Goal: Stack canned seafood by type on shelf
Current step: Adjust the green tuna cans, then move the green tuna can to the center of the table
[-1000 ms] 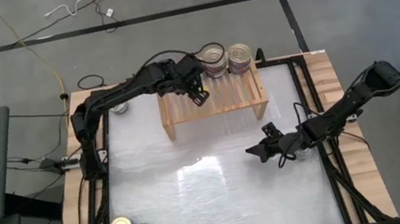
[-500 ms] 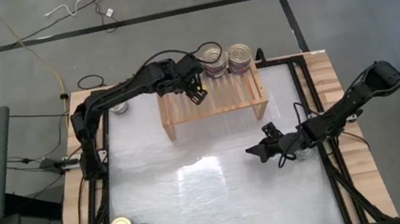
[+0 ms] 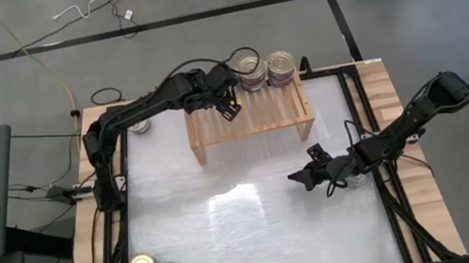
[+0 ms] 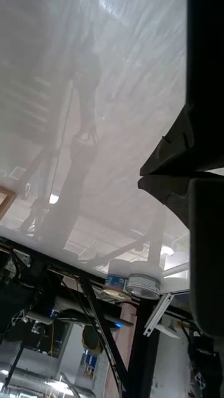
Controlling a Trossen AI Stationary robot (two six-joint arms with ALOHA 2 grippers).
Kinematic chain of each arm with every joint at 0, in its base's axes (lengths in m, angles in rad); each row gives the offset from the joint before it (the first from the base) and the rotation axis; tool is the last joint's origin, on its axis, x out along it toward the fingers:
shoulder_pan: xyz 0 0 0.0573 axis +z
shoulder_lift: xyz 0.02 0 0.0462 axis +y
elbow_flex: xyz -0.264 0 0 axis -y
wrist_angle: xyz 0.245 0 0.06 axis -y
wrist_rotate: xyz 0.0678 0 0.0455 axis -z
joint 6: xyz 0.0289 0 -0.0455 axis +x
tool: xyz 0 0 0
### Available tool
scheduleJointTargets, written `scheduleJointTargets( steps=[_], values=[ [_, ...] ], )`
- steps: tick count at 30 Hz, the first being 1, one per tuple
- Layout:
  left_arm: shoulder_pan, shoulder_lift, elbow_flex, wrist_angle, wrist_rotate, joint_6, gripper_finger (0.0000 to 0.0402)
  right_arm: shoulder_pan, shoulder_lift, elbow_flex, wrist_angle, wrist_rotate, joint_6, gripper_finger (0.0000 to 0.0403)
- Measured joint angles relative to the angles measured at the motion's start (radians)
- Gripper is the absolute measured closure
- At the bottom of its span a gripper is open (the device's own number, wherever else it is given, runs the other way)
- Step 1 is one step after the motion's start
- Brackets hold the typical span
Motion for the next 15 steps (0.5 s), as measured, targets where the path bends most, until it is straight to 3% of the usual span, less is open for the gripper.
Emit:
scheduleJointTargets(
  steps=[11, 15],
  values=[
    [-0.049, -0.115, -0.001, -0.078, 0.002, -0.059, 0.0205, 0.009, -0.02, 0.031, -0.027, 0.001, -0.008, 0.0381],
    [-0.062, -0.197, -0.002, -0.126, 0.123, -0.105, 0.0205, 0.006, -0.027, 0.099, -0.167, 0.001, -0.017, 0.0383]
  ],
)
